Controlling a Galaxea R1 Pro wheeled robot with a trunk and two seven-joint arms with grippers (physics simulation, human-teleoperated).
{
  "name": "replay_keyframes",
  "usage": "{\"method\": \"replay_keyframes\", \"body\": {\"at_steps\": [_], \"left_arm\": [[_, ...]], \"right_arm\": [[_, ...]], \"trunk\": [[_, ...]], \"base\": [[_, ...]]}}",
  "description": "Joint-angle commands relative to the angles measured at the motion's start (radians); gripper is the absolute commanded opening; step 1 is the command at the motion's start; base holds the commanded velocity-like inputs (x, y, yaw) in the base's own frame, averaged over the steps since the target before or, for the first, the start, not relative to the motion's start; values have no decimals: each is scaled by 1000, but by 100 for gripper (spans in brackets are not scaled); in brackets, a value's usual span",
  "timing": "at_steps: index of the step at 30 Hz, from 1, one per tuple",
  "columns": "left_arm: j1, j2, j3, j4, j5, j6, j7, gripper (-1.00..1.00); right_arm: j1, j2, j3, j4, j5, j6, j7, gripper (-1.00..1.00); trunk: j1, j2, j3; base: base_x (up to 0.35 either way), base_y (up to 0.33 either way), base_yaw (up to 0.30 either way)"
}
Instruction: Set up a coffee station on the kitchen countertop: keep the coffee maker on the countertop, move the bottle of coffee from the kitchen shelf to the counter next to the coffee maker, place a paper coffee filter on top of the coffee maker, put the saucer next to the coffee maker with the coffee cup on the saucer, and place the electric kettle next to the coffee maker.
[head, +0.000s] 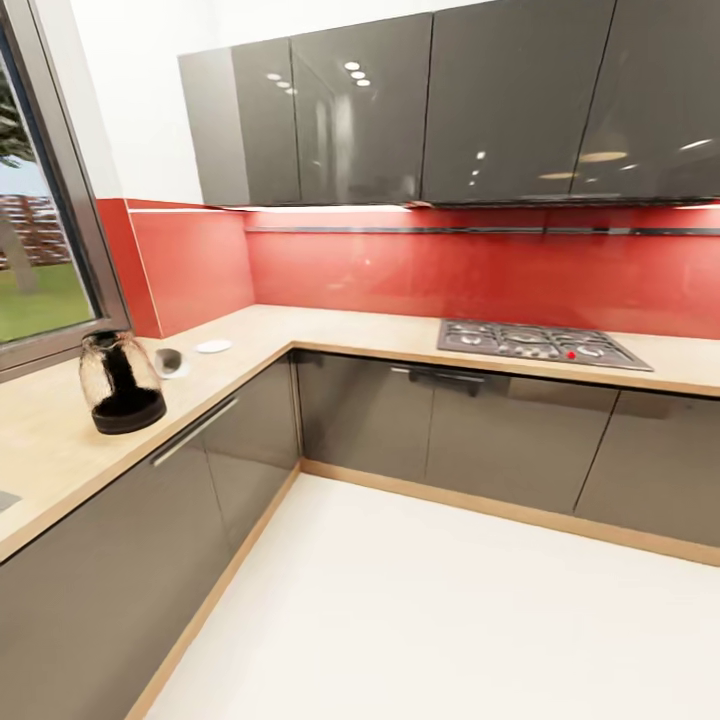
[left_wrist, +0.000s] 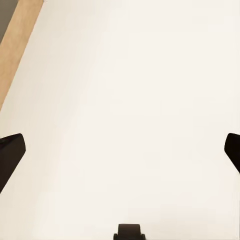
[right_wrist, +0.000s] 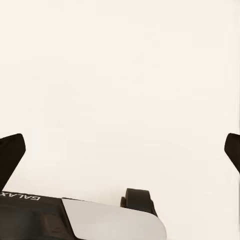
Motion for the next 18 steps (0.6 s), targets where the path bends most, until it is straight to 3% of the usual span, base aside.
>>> {"method": "replay_keyframes", "body": {"at_steps": [1,18], "left_arm": [[0,0,0,-2,0,0,0,100],[0,0,0,-2,0,0,0,100]], "right_arm": [[-1,0,2,0,0,-1,0,100],[-1,-1,2,0,0,-1,2,100]], "trunk": [[1,0,-1],[1,0,-1]], "base": [[303,-109,74],[303,-112,13]]}}
